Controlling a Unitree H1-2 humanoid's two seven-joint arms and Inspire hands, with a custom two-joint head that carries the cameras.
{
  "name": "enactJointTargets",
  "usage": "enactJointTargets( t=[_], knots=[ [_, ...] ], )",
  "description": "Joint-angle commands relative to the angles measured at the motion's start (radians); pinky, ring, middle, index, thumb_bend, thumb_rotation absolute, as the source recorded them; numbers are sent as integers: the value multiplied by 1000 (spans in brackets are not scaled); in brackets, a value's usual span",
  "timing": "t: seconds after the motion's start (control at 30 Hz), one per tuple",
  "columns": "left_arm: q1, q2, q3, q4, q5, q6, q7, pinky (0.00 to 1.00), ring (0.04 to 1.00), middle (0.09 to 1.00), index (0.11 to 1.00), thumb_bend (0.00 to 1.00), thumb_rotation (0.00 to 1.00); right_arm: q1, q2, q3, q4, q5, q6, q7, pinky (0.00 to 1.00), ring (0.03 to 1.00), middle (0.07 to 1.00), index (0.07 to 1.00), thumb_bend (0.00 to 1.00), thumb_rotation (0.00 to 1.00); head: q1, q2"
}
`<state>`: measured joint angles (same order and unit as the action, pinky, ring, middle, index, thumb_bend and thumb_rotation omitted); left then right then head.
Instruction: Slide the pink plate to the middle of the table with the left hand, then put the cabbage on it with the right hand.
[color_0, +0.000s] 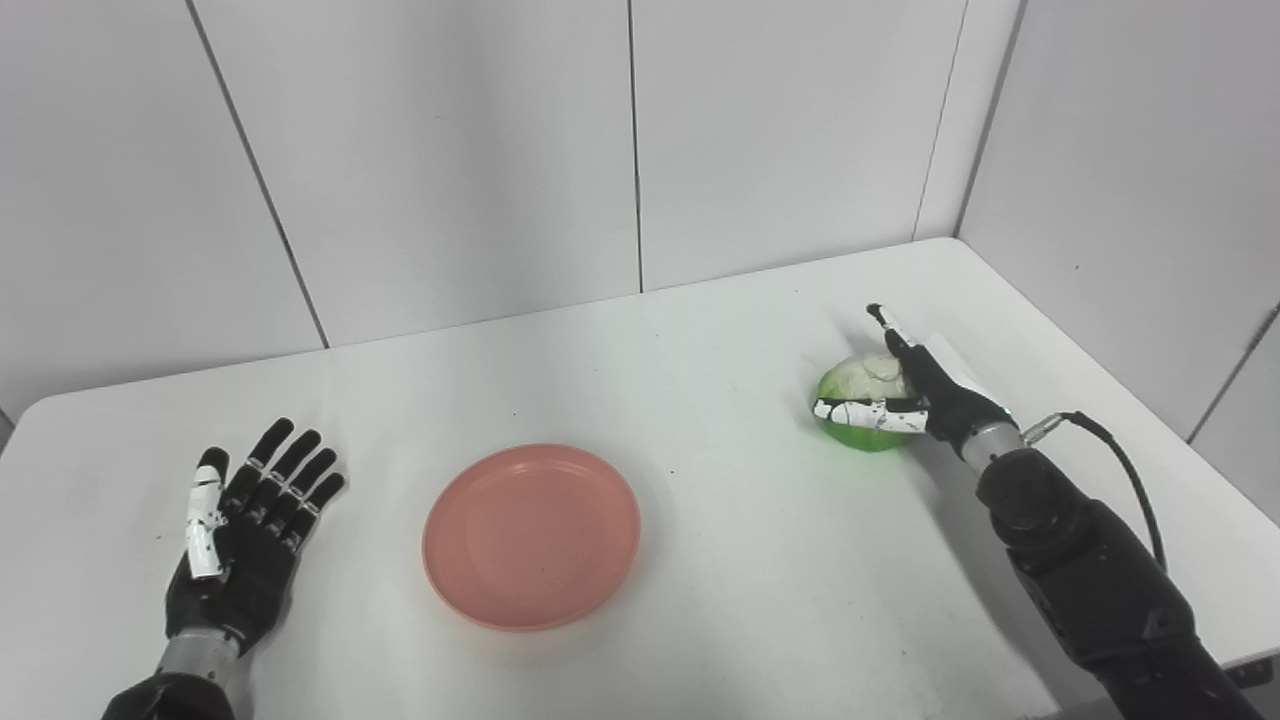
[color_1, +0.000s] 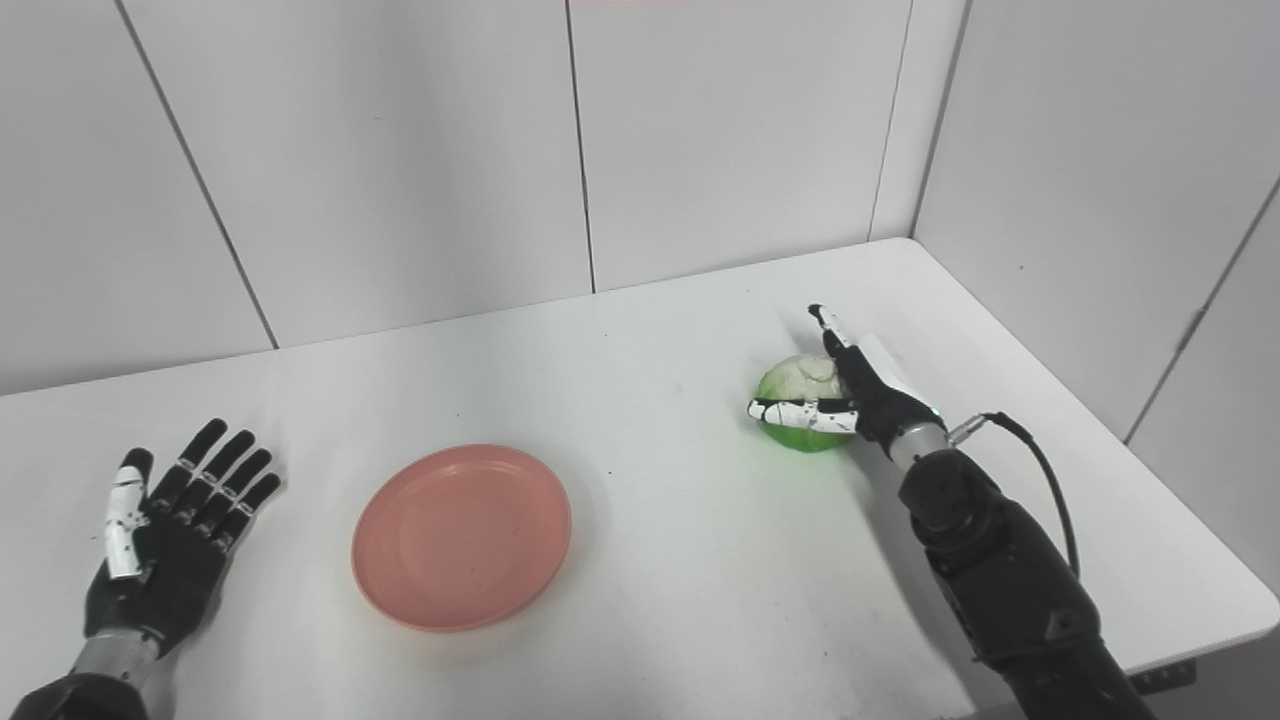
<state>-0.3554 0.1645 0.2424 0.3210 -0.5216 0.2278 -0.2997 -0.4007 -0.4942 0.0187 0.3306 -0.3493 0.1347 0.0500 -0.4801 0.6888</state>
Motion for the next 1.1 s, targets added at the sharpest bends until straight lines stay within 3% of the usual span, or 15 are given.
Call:
enactJointTargets(
  t=[0.0, 0.13, 0.2, 0.5, 0.57, 0.63, 0.73, 0.77, 0.8, 0.83, 0.87, 1.07],
  knots=[
    [3, 10, -8, -16, 13, 20, 9, 844, 848, 839, 838, 427, 1000, -47, -26, -1, 10, 7, -62, -6, 888, 959, 990, 1000, 1000, 538, 1, 1],
    [4, 12, -10, -17, 11, 17, 2, 850, 851, 843, 844, 426, 1000, -69, -24, -2, 57, 23, -74, -1, 891, 940, 966, 985, 1000, 467, 5, 4],
    [6, 11, -10, -26, 11, 25, 9, 844, 846, 838, 838, 429, 1000, -82, -24, -3, 82, 37, -67, 11, 858, 899, 932, 944, 1000, 355, 4, 5],
    [11, 15, -8, -45, 8, 41, 8, 849, 850, 840, 837, 427, 1000, -114, -43, 23, 133, 38, 37, 74, 759, 806, 861, 863, 1000, 207, 2, 9],
    [10, 16, -7, -38, 10, 35, 4, 857, 855, 846, 844, 432, 1000, -112, -46, 25, 135, 37, 47, 75, 711, 752, 791, 781, 994, 125, 2, 9],
    [9, 15, -4, -33, 7, 34, 5, 858, 856, 847, 845, 432, 1000, -110, -49, 29, 130, 31, 59, 76, 698, 736, 768, 754, 989, 108, 2, 9],
    [8, 14, -3, -26, 6, 31, 2, 852, 852, 844, 843, 431, 1000, -113, -51, 42, 114, 6, 100, 77, 660, 658, 665, 642, 931, 71, 2, 9],
    [8, 16, -5, -22, 7, 26, -4, 852, 853, 846, 845, 432, 1000, -115, -52, 46, 112, 0, 108, 77, 669, 651, 650, 568, 732, 102, 2, 9],
    [8, 16, -6, -20, 8, 23, -8, 852, 854, 847, 846, 436, 1000, -116, -52, 49, 110, -4, 112, 76, 687, 651, 637, 521, 609, 120, 2, 9],
    [8, 17, -7, -18, 8, 21, -10, 848, 852, 846, 844, 437, 1000, -116, -52, 51, 110, -4, 112, 74, 689, 647, 626, 501, 558, 127, 2, 9],
    [8, 15, -6, -21, 9, 23, -6, 844, 848, 841, 839, 438, 1000, -117, -50, 49, 109, 0, 115, 73, 587, 565, 553, 494, 538, 66, 2, 10],
    [8, 12, -6, -19, 5, 23, -9, 842, 843, 837, 837, 436, 1000, -118, -42, 43, 110, 7, 100, 52, 451, 465, 472, 499, 530, 1, 6, 9]
  ],
)
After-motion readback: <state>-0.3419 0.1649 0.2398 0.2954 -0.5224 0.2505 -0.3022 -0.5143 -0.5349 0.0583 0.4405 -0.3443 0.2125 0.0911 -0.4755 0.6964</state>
